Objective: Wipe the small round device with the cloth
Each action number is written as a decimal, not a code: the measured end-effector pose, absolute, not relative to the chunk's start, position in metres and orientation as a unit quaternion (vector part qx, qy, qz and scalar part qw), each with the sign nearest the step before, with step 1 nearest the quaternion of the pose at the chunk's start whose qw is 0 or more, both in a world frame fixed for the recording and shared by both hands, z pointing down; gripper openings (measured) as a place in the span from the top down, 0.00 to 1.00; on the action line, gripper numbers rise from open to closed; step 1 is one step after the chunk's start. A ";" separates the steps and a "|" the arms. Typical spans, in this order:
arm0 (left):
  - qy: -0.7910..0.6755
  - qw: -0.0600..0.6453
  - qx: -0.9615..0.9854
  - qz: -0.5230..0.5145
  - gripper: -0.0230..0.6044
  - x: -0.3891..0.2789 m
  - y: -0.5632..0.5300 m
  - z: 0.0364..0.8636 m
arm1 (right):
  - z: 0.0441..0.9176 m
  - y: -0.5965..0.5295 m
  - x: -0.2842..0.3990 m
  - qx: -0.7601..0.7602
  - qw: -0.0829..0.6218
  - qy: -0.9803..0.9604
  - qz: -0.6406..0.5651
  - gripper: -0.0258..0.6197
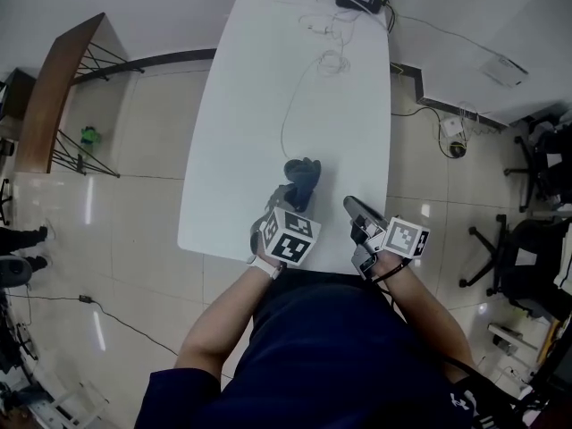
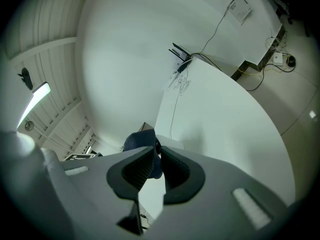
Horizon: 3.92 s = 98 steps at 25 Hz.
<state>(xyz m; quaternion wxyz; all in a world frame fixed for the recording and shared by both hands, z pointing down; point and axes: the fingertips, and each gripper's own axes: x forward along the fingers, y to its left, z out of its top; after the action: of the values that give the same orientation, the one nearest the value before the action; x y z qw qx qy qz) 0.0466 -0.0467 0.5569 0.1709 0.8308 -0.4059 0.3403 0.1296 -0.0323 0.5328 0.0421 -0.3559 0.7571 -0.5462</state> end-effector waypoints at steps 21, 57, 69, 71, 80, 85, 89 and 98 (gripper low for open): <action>-0.349 0.451 0.819 0.066 0.86 -0.057 -0.093 0.526 | 0.541 -0.028 0.138 -0.391 0.051 0.739 -0.547 0.89; -0.162 -0.242 0.742 0.604 0.86 0.036 -0.026 0.576 | 0.547 -0.030 0.144 -0.385 0.052 0.734 -0.557 0.89; -0.244 0.078 0.859 0.444 0.86 0.022 -0.012 0.557 | 0.552 -0.033 0.155 -0.393 0.045 0.729 -0.559 0.89; -0.310 0.249 0.862 0.314 0.86 0.007 -0.028 0.523 | 0.553 -0.033 0.159 -0.402 0.047 0.725 -0.558 0.90; -0.411 0.364 0.782 0.295 0.86 -0.055 -0.075 0.582 | 0.554 -0.024 0.147 -0.406 0.041 0.721 -0.560 0.90; -0.370 0.402 0.760 0.353 0.86 -0.038 -0.072 0.621 | 0.557 -0.021 0.152 -0.410 0.037 0.719 -0.560 0.90; -0.336 0.408 0.737 0.420 0.86 -0.035 -0.044 0.636 | 0.557 -0.021 0.154 -0.405 0.044 0.719 -0.563 0.90; -0.215 0.308 0.767 0.519 0.86 0.036 -0.002 0.639 | 0.567 -0.020 0.174 -0.404 0.056 0.712 -0.572 0.90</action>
<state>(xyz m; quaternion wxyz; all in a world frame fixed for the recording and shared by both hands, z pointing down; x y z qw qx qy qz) 0.0363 -0.0023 0.6394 0.3085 0.7675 -0.2150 0.5193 0.1737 -0.0197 0.5669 0.0559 -0.4045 0.7116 -0.5718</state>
